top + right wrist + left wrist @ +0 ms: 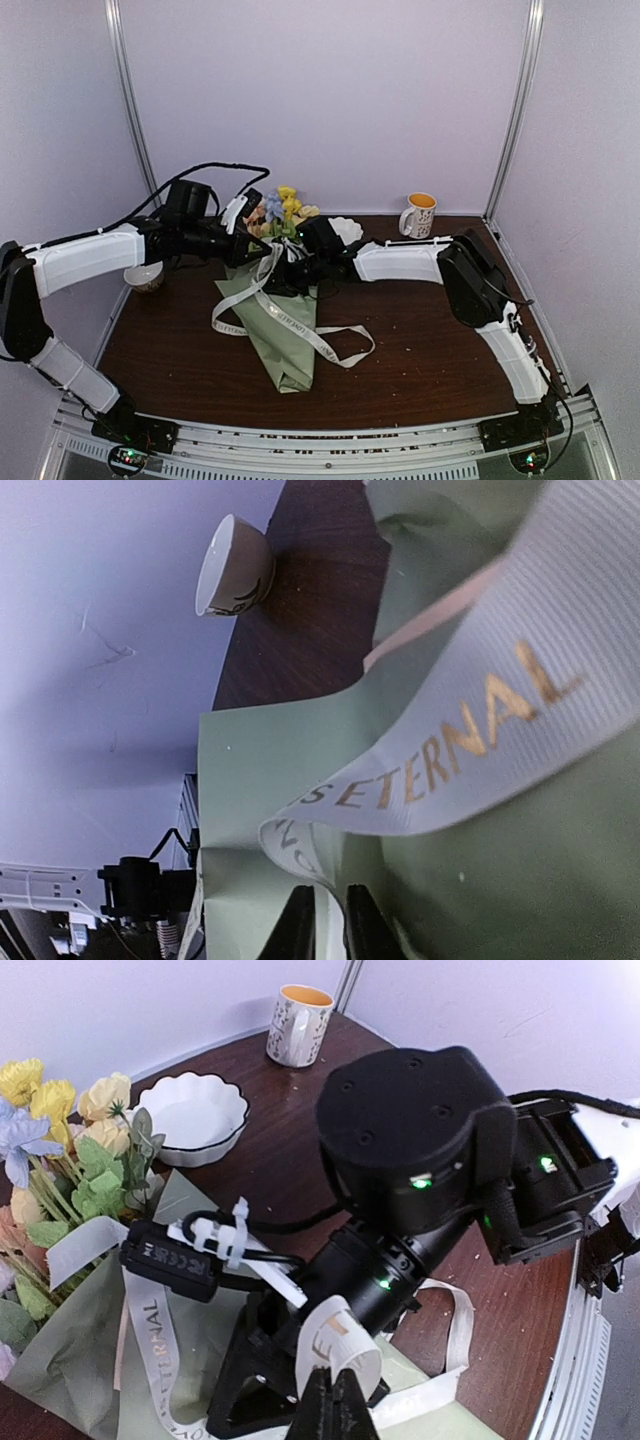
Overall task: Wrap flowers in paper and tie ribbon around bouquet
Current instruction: Cross the ribbon with the folded bouquet.
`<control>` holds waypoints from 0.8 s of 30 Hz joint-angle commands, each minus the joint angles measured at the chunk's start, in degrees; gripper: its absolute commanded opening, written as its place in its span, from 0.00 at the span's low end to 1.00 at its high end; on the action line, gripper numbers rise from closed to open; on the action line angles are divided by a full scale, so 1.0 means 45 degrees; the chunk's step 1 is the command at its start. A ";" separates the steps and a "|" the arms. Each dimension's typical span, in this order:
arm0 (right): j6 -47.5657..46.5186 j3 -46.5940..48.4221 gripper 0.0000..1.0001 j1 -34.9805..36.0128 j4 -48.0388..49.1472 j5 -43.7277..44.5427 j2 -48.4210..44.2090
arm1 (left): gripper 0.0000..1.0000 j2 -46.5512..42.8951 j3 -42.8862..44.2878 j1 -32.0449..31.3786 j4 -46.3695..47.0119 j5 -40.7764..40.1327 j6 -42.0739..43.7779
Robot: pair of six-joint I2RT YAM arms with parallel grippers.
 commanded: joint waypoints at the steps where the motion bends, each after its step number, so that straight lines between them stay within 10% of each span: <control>1: 0.0770 -0.1440 0.18 -0.0053 0.1849 0.0183 -0.1818 | 0.00 0.1153 0.0314 0.0074 0.0446 -0.0203 0.0136; 24: 0.0839 -0.3840 0.39 -0.0388 0.3120 0.0935 -0.2973 | 0.00 0.3155 0.0034 0.0602 0.1517 -0.0163 -0.0849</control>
